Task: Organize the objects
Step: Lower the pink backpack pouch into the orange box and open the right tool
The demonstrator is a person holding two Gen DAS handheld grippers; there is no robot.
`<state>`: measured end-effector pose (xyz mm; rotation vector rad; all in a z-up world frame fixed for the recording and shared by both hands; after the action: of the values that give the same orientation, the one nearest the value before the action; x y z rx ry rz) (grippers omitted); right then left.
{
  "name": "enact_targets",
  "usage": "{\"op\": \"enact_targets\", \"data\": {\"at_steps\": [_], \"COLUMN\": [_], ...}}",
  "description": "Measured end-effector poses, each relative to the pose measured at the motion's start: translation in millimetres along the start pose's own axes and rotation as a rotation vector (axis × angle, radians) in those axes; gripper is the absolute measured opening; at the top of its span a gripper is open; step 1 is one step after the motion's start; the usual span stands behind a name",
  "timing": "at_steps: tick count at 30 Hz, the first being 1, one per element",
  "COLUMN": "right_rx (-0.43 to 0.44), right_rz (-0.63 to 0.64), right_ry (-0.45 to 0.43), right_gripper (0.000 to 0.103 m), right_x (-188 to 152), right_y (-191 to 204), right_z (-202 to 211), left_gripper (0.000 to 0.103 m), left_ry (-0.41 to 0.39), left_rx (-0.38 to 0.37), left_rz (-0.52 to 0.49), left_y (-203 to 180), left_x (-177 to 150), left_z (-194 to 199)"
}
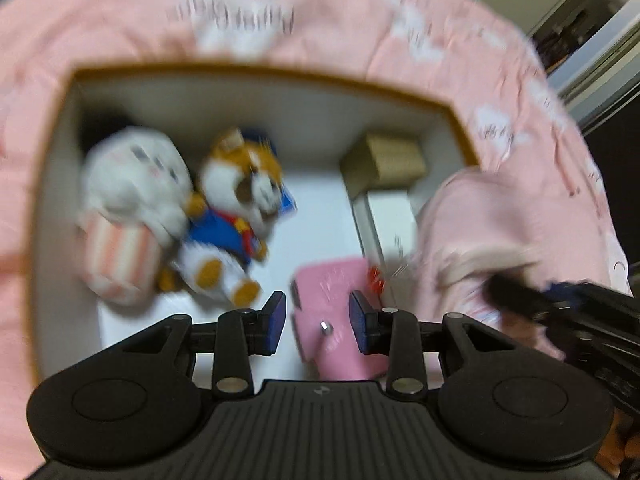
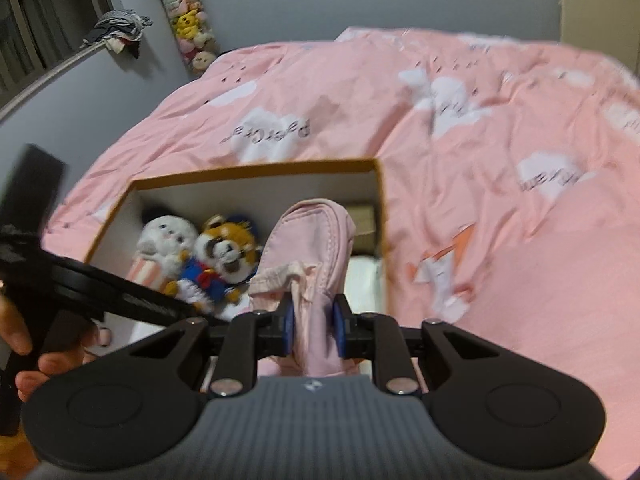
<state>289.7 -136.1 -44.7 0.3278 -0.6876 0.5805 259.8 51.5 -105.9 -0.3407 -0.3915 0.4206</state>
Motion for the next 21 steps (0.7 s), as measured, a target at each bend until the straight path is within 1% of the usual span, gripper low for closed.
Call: {"op": "enact_targets", "data": {"at_steps": [4,5,7,9,12,16,21], "right_rx": [0.066,0.077,0.110,0.148,0.197,0.212,0.190], "right_rz": [-0.008,-0.008,-0.011,-0.023,-0.067,-0.082,-0.071], "right_ry": [0.045,0.059,0.093,0.132,0.188,0.244,0.296], "right_gripper": [0.020,0.020,0.020,0.020,0.020,0.020,0.021], "right_x": [2,2,1,0,-2,-6,-9], "right_y": [9,10,13,13,12,11,10], "right_z": [-16,-21,-31,-41,-56,-70,-80], "left_gripper": [0.039,0.039,0.039,0.039,0.039,0.039,0.039], "left_ry": [-0.070,-0.079,-0.095,-0.100,-0.091,-0.086,-0.076], "left_rx": [-0.004,0.001,0.005,-0.012,-0.013,-0.008,-0.011], "left_rz": [-0.019,-0.022,-0.026,-0.009,0.019,0.024,0.023], "left_y": [8,-7,-8,-5,-1,4,5], "left_x": [-8,-4,-13,-15,-15,-17,-20], "left_z": [19,15,13,7,1,0,-2]}}
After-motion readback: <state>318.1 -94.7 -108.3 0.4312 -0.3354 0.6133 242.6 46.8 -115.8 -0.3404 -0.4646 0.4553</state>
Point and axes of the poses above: each gripper's, at about its wrist camera, not at the fingertips, and z roughly against the way its jaws point, y to its left, x to its top, the point moved 6 cm from there along -z, roughly the way its jaws point, and after that the axes turned 14 degrees about z, right-handed, at the moved point
